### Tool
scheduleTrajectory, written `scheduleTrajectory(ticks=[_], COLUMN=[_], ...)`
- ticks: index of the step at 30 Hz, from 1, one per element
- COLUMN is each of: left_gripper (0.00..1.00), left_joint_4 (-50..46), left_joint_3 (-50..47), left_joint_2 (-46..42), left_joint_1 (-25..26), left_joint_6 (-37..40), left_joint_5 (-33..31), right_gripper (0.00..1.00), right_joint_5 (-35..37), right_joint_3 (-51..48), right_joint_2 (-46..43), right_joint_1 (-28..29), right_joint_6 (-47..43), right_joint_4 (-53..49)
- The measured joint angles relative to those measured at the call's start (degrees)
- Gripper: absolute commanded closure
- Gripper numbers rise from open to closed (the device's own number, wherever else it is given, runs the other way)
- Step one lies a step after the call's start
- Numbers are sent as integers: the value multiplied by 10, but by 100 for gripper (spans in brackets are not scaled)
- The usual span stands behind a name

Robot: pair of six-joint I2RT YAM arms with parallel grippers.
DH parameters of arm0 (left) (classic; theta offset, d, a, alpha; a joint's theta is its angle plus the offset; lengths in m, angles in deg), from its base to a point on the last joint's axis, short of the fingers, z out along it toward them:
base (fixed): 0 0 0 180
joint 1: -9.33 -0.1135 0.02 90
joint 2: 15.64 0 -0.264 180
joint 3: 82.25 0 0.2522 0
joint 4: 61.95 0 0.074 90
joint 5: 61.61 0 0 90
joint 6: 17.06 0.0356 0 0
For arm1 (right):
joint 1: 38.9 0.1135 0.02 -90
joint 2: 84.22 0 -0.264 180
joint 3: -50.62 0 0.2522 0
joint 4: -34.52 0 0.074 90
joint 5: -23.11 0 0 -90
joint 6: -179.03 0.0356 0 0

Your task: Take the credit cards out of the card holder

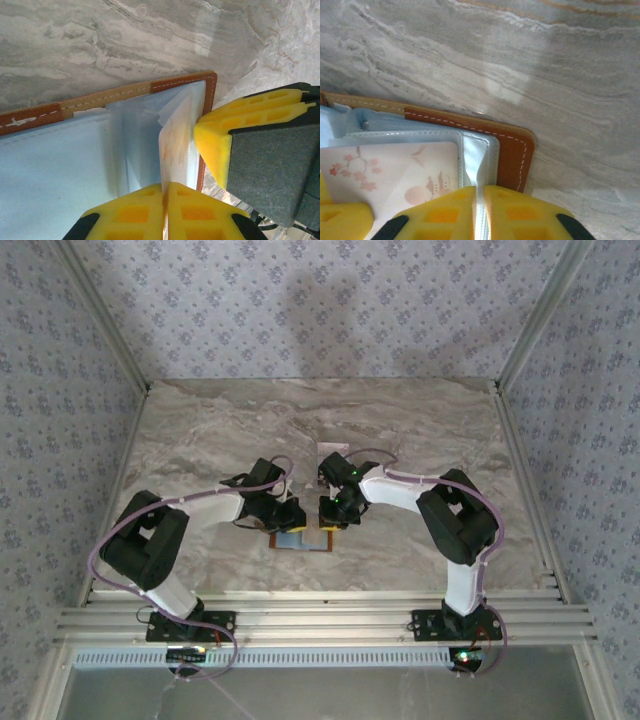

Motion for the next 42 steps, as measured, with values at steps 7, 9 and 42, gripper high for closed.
scheduleTrajectory(ticks=[7, 9, 42], left_gripper=[91, 90, 89], left_joint_4=[4, 5, 19], left_joint_3=[-7, -7, -7], left_joint_2=[0, 0, 19], left_joint_1=[0, 0, 1], left_joint_6=[-1, -1, -1], left_joint_5=[0, 0, 7], right_gripper=[57, 54, 70], right_joint_5=[26, 30, 117], right_joint_3=[0, 0, 68], right_joint_2=[-16, -17, 25], right_joint_1=[7, 9, 50], right_joint_6=[12, 13, -2], right_joint_4=[-21, -29, -107])
